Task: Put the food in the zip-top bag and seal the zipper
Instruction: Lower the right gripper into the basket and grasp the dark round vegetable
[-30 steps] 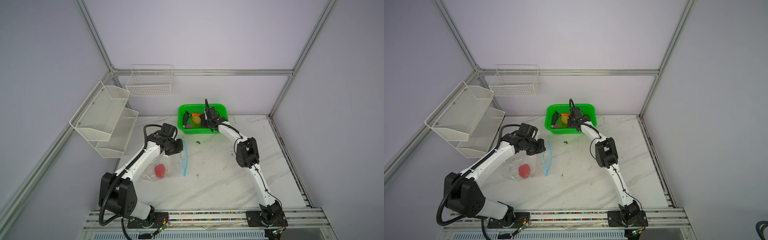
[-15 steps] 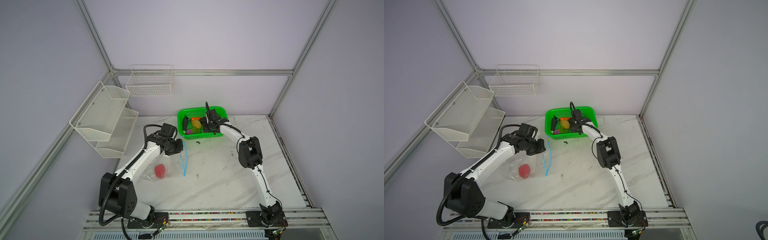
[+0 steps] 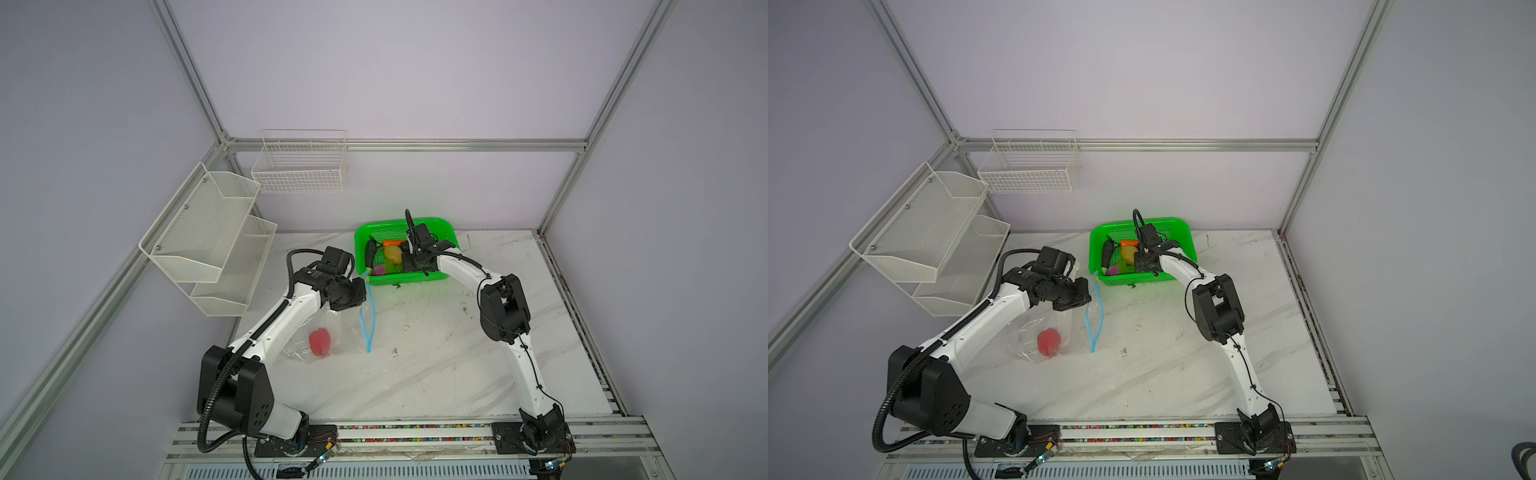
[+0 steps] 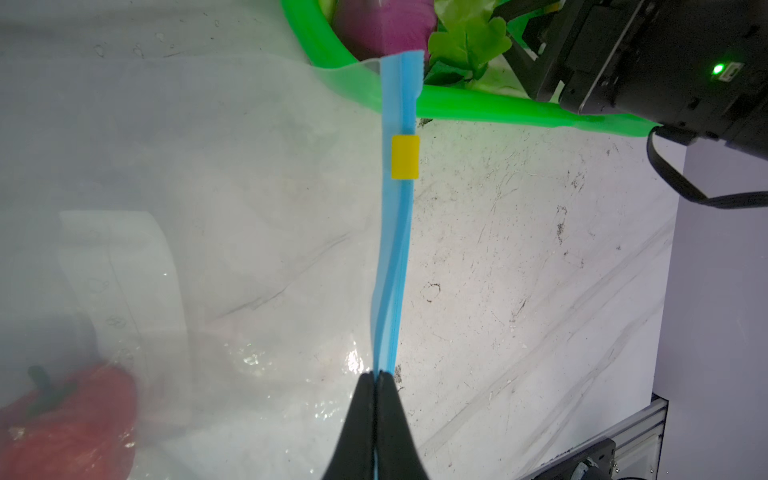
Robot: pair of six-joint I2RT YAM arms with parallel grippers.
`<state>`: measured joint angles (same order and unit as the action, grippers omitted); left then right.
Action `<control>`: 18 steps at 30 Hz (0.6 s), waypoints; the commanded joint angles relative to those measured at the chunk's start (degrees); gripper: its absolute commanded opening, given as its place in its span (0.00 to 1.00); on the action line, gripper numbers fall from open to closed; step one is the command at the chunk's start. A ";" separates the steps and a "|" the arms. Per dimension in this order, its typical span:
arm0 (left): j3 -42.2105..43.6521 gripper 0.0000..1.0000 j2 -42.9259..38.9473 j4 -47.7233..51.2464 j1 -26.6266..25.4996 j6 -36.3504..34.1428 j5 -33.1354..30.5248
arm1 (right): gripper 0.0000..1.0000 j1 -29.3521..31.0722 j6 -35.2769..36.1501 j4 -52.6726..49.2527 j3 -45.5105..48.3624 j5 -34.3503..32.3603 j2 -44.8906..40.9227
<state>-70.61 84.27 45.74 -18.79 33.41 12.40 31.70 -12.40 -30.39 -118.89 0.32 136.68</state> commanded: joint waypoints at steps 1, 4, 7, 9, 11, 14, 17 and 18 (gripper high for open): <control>-0.40 0.00 -2.02 -1.08 -0.19 -0.13 0.67 | 0.54 0.65 -1.04 -0.67 1.01 0.95 -2.38; -0.49 0.00 -2.25 -1.13 -0.19 -0.21 0.95 | 0.54 0.64 -0.97 -1.40 -0.61 0.55 -2.56; -0.41 0.00 -2.27 -1.27 -0.36 -0.34 0.73 | 0.57 0.17 2.05 -2.07 -3.80 -1.42 -1.82; -0.11 0.00 -2.36 -1.70 -0.54 -0.30 0.61 | 0.58 -0.57 3.18 -3.12 -7.09 -1.07 -0.19; 0.15 0.00 -2.24 -2.26 -0.70 -0.36 1.25 | 0.58 -1.20 3.84 -3.54 -10.15 0.07 1.45; 0.30 0.00 -1.95 -2.77 -0.77 -0.28 1.79 | 0.59 -1.34 4.22 -3.49 -14.42 2.39 4.07; -0.19 0.00 -1.91 -2.84 -0.81 -0.54 1.53 | 0.59 -1.54 4.09 -3.87 -18.26 3.60 6.57; -0.27 0.00 -1.76 -2.82 -0.81 -0.66 1.52 | 0.59 -1.76 3.91 -3.90 -19.13 3.36 7.14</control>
<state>-70.61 84.20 44.56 -19.33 33.39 12.88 30.22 -9.52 -32.36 -135.72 2.57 140.33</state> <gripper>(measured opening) 0.047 0.591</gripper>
